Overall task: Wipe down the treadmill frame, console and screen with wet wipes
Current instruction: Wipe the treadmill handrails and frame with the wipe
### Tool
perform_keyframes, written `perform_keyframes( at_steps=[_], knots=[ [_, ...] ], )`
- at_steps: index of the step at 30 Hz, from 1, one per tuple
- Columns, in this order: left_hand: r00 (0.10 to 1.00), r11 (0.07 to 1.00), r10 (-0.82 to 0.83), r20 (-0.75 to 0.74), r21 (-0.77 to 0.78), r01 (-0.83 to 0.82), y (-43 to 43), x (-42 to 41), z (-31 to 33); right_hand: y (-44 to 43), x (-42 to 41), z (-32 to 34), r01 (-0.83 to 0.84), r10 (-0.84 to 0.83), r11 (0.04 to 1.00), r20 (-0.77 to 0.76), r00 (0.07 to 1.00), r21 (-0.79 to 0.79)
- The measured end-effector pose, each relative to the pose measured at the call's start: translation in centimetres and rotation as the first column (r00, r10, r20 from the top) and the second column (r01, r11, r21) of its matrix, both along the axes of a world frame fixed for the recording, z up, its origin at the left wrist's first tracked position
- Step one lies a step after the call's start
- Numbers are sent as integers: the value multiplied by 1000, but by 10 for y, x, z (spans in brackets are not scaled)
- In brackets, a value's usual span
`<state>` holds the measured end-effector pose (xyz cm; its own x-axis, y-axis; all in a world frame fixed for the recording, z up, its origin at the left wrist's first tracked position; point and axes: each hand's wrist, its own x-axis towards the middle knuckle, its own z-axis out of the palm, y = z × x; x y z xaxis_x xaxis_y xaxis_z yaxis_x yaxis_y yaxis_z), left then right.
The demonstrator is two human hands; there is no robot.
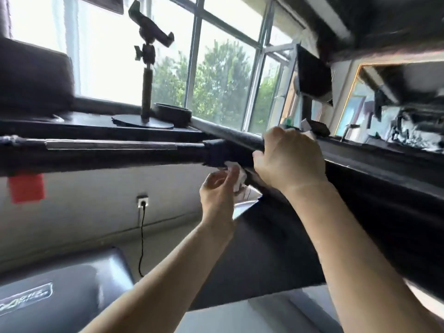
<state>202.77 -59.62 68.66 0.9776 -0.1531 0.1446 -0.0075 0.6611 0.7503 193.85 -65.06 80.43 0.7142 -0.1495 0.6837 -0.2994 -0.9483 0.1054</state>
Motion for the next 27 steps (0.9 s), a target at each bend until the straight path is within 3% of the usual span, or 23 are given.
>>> perform_keyframes(
  at_steps=[4, 9, 14, 19, 24, 27],
  knots=[
    [971, 989, -81, 227, 140, 50, -7, -19, -28, 2, -6, -6, 3, -2, 1000, 24, 1000, -19],
    [1000, 999, 13, 28, -48, -12, 0, 11, -15, -1, -7, -9, -4, 6, 997, 27, 1000, -73],
    [980, 992, -91, 180, 99, 74, -11, -10, -31, -2, -1, -8, -30, 35, 992, 37, 999, -124],
    [999, 996, -25, 29, -88, 28, -6, 23, -15, -5, 2, -11, -29, 36, 986, 39, 999, -161],
    [988, 990, -132, 85, -44, 136, -15, 15, -26, -6, 10, -11, 0, 12, 985, 69, 998, -173],
    [990, 992, -108, 87, -50, 112, -6, 26, -21, 3, 16, -23, -56, 95, 958, 128, 987, -281]
  ],
)
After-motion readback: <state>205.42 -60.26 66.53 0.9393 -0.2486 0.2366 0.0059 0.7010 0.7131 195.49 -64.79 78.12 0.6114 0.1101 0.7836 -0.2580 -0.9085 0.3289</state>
